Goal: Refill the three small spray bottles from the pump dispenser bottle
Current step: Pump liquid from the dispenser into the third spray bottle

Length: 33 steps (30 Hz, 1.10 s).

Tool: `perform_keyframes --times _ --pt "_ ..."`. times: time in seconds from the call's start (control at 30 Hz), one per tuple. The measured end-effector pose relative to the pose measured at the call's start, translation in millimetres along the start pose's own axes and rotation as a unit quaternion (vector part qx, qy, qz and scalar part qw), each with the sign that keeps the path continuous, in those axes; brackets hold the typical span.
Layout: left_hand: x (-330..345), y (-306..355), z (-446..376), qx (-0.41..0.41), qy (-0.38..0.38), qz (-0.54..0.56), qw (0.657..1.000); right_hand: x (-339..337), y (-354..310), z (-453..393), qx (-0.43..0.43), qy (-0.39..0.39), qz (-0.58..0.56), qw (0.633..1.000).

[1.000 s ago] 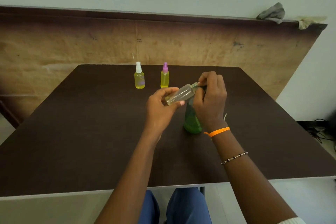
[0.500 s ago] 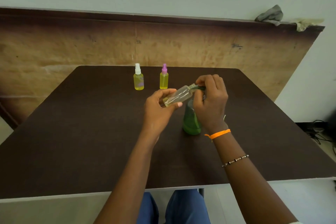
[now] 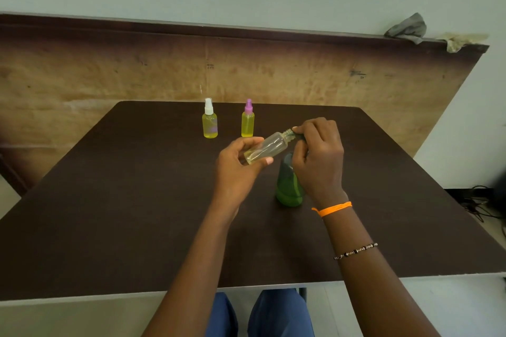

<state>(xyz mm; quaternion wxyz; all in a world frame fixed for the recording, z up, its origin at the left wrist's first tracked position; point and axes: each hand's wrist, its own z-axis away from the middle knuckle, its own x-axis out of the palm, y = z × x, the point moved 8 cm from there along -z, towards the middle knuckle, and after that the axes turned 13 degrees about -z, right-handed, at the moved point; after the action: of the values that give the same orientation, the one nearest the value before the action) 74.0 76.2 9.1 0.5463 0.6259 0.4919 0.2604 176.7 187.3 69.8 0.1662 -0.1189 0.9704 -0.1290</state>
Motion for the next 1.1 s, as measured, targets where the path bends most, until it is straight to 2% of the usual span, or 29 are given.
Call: perform_keyframes --times 0.17,0.4,0.6,0.87,1.1 --pt "1.5 -2.9 0.3 0.000 0.001 -0.003 1.000 -6.6 4.4 5.4 -0.008 0.045 -0.029 0.999" --pt "-0.1 -8.4 1.6 -0.014 0.007 -0.003 1.000 3.5 7.0 11.3 0.002 0.075 -0.015 0.997" --pt "-1.3 -1.3 0.0 -0.007 0.004 0.004 1.000 1.2 7.4 1.6 0.018 0.059 -0.036 0.997" --pt "-0.6 -6.1 1.9 -0.017 0.012 0.010 1.000 4.3 9.4 12.2 0.011 0.085 0.000 0.996" --pt "-2.6 -2.5 0.3 -0.019 0.007 0.012 1.000 2.1 11.4 0.5 0.024 0.081 -0.034 0.996"
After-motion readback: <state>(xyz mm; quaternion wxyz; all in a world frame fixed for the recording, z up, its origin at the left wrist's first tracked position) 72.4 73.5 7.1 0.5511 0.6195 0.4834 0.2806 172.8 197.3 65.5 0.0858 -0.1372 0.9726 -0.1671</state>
